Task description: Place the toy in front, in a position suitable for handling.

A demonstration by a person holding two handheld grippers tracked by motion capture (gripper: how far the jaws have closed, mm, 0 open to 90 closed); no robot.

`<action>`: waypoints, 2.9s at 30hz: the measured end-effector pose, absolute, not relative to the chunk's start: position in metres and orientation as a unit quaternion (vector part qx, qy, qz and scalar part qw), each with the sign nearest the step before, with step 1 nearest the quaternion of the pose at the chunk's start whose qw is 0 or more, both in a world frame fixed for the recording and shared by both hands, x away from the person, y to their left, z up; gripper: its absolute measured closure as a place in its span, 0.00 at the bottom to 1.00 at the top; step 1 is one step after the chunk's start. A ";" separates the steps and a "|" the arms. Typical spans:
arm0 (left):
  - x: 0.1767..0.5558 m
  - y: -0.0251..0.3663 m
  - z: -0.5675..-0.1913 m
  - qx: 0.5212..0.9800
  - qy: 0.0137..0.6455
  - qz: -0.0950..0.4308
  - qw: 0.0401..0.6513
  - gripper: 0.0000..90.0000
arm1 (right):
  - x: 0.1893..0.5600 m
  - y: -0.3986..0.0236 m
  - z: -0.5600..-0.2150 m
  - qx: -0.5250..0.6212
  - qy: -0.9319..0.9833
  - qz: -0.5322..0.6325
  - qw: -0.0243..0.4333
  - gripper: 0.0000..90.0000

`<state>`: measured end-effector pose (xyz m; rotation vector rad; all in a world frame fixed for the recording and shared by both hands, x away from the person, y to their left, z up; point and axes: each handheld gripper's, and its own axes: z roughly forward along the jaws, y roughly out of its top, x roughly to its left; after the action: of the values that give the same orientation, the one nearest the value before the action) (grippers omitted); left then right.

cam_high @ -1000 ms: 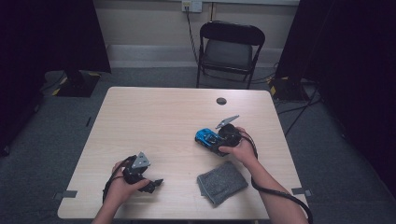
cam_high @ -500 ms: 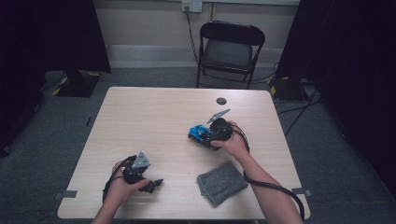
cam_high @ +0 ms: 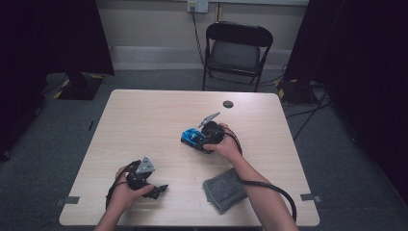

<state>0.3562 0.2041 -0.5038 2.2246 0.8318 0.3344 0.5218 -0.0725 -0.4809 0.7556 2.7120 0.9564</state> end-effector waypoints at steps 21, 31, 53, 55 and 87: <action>0.356 0.204 -0.504 0.864 0.323 0.130 0.363 0.01 | 0.515 -0.092 -0.483 0.253 0.902 0.335 0.097 0.18; 0.356 0.204 -0.504 0.864 0.323 0.130 0.363 0.01 | 0.501 -0.111 -0.480 0.265 0.896 0.344 0.094 0.16; 0.352 0.193 -0.497 0.855 0.328 0.111 0.385 0.21 | 0.491 -0.127 -0.498 0.277 0.886 0.355 0.108 0.17; 0.351 0.185 -0.494 0.858 0.321 0.105 0.388 0.21 | 0.491 -0.126 -0.498 0.277 0.887 0.355 0.108 0.17; 0.345 0.027 -0.474 0.872 0.210 0.027 0.441 0.21 | 0.490 -0.131 -0.504 0.272 0.874 0.384 0.116 0.17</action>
<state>0.3446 0.0273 -0.4735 2.1652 0.5205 0.0663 0.4898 -0.1308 -0.5042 0.7977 2.5606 1.1259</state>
